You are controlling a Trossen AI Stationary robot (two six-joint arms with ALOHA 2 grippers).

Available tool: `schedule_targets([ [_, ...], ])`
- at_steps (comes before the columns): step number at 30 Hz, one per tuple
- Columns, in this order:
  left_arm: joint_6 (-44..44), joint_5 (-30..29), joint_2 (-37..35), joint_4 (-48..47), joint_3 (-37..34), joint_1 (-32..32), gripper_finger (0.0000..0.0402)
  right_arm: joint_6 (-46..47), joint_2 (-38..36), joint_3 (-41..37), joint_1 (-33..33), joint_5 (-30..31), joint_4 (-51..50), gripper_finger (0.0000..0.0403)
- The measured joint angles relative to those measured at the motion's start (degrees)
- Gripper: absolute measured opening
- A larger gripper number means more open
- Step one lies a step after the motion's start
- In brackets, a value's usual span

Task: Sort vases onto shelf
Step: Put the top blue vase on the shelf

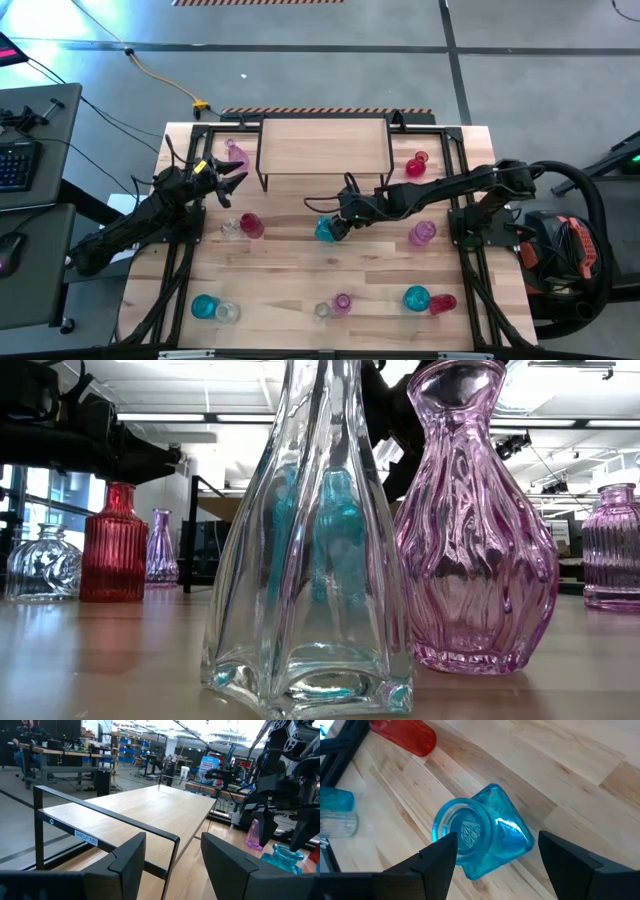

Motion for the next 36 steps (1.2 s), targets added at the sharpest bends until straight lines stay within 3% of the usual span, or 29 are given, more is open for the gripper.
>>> schedule_targets([
  [15, 0.00, -0.02, 0.00, 0.00, 0.01, 0.00, 0.0184, 0.47, 1.07, 0.00, -0.02, 0.00, 0.66, 0.0255],
  [25, 0.00, -0.02, 0.00, 0.00, 0.01, 0.02, 0.0184, 0.48, 1.07, 0.00, -0.02, -0.28, 1.27, 0.0151],
  [36, 0.00, -0.02, 0.00, 0.00, 0.00, 0.00, 0.0184, 0.66, 1.07, 0.00, -0.07, -0.44, 1.14, 0.0068],
])
